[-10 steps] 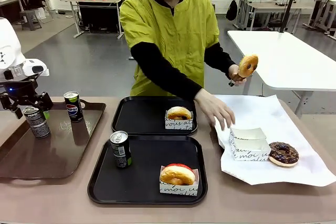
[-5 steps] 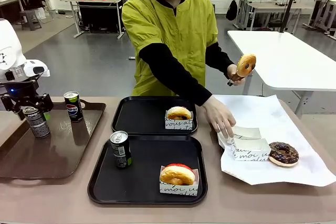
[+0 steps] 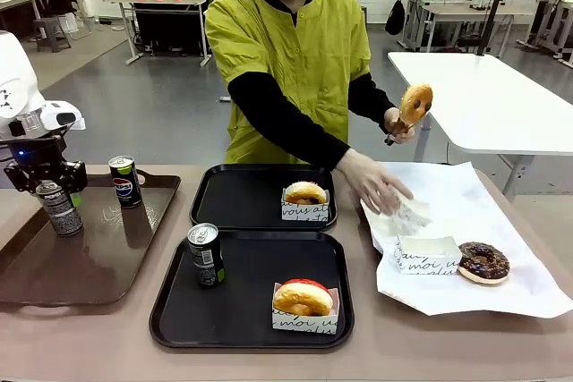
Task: Set up donuts and drinks on trays.
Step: Pick up one Pepsi coke from the Handle tray and place it on the Flat Tray without a Pepsi coke.
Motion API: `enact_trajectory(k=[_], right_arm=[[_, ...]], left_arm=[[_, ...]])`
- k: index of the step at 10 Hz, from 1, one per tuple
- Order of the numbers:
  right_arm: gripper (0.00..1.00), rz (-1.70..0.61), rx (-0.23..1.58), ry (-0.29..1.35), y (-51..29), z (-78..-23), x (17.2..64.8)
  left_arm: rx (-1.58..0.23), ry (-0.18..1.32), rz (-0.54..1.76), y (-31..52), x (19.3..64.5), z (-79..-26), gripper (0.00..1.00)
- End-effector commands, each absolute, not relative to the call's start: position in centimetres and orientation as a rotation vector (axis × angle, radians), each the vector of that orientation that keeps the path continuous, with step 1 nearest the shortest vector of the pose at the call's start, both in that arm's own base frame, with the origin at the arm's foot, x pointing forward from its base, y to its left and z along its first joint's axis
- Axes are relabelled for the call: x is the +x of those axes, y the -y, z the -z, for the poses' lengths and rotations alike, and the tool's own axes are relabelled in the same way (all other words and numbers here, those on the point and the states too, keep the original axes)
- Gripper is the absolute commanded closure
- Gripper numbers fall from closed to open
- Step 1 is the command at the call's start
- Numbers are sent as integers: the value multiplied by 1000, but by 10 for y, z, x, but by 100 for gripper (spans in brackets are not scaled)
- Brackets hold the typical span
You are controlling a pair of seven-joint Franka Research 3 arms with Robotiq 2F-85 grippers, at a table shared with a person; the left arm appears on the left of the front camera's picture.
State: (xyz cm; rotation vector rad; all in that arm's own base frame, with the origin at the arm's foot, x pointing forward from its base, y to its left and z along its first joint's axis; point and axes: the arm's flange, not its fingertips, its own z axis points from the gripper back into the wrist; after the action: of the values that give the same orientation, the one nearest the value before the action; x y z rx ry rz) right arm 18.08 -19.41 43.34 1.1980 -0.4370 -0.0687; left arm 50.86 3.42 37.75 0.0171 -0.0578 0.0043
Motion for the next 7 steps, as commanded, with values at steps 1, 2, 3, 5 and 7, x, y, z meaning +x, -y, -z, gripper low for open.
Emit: enact_trajectory(k=[1,2,3,5,7], right_arm=[[0,58,1218,463,195,-435,184],[0,58,1218,463,195,-435,184],[0,58,1218,463,195,-435,184],[0,58,1218,463,195,-435,184],[0,58,1218,463,195,-435,184]], left_arm=[[-11,45,14,-36,510,-379,100],[-3,17,3,-35,509,-382,100],[-12,1,0,-32,505,-389,100],[-15,10,-28,-22,490,-421,100],[-4,25,-11,-12,469,-462,100]])
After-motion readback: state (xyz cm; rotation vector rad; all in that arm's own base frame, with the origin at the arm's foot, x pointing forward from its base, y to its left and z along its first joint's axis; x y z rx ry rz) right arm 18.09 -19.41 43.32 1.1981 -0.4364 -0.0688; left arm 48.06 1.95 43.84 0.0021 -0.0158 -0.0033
